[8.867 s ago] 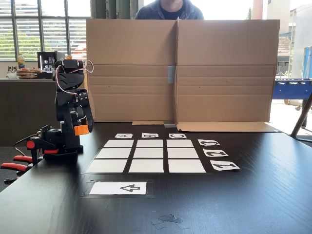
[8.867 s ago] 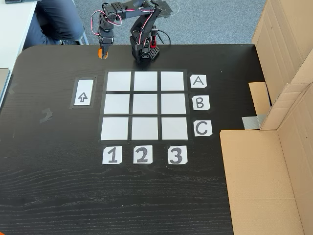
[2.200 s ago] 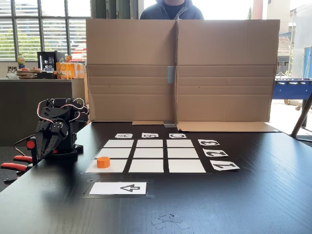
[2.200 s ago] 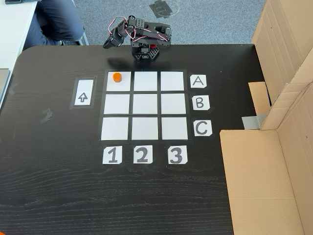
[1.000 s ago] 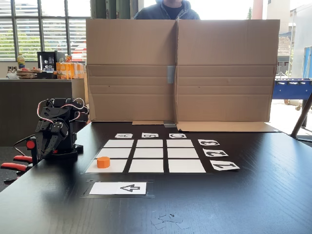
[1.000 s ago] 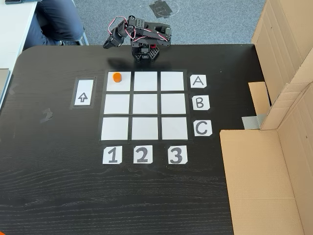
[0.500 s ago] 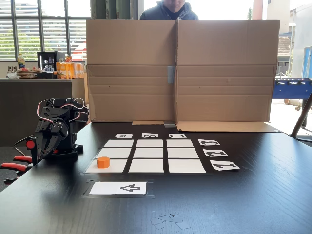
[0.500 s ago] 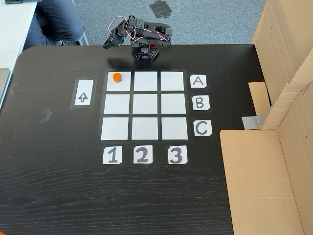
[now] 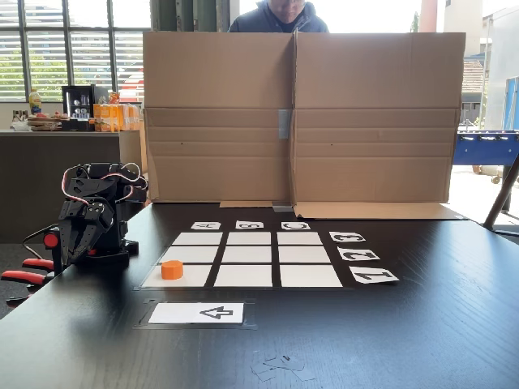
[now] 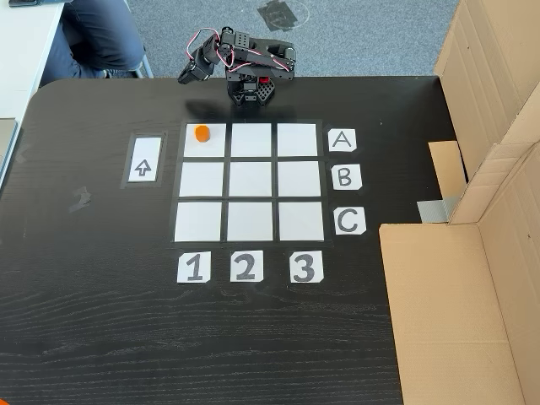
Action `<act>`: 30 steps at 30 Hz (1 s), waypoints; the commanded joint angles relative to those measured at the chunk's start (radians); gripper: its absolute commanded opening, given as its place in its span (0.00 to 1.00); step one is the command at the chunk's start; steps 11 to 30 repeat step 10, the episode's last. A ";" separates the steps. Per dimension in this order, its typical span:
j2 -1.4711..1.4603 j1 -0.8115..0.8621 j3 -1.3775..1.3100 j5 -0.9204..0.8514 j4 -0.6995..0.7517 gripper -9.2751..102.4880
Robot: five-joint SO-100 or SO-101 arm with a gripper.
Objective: Pick up the round, orange token and place it in the grid on square A1.
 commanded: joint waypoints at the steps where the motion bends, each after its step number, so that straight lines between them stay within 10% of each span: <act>1: 0.006 0.003 0.002 0.002 -0.014 0.08; 30: 0.006 -0.014 0.002 0.014 -0.014 0.08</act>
